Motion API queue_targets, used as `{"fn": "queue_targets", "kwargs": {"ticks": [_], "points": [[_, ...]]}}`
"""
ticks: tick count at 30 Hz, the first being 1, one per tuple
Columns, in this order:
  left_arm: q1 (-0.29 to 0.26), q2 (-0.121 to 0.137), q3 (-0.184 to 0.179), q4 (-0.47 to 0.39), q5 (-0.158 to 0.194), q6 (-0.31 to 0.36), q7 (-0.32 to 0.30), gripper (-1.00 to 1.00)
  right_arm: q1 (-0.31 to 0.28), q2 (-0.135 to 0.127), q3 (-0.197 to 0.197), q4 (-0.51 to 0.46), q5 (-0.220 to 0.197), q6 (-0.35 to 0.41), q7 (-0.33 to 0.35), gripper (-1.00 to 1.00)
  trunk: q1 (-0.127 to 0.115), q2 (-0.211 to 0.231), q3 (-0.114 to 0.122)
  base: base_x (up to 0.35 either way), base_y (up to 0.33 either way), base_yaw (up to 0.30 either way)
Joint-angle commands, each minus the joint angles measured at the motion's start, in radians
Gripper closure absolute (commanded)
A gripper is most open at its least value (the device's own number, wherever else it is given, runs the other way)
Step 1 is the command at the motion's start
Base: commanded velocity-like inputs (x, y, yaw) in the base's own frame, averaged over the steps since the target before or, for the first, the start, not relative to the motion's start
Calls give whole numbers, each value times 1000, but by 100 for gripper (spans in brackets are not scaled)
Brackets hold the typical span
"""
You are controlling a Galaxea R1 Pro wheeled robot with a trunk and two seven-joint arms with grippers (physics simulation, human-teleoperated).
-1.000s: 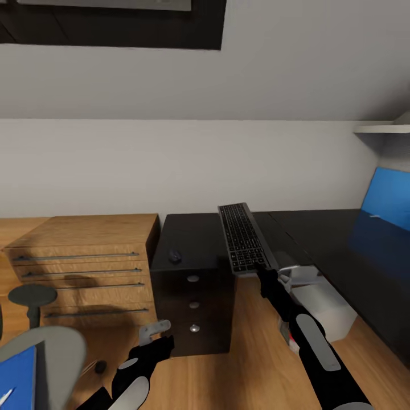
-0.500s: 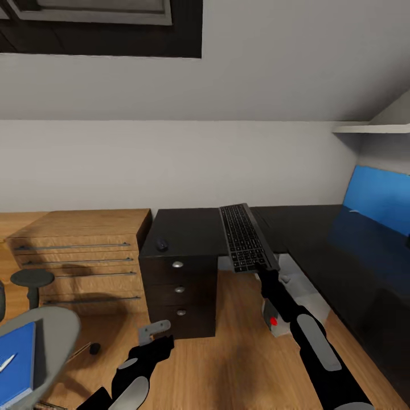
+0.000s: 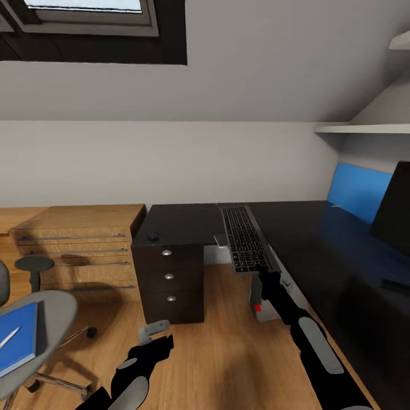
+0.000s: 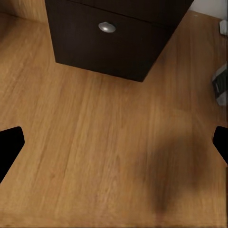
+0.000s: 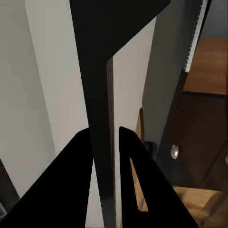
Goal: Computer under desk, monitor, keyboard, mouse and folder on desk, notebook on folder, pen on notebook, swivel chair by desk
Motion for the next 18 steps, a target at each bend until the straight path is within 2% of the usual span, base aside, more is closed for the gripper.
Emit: {"fn": "queue_targets", "kwargs": {"ticks": [1, 18], "points": [[-2, 1, -2, -2, 3, 4, 7, -100, 0, -1, 1, 0, -16, 2, 4, 100, -1, -1, -1, -266, -212, 0], [-2, 1, -2, -2, 4, 4, 7, -100, 2, -1, 1, 12, -55, 2, 1, 100, -1, -1, -1, -274, -195, 0]]}}
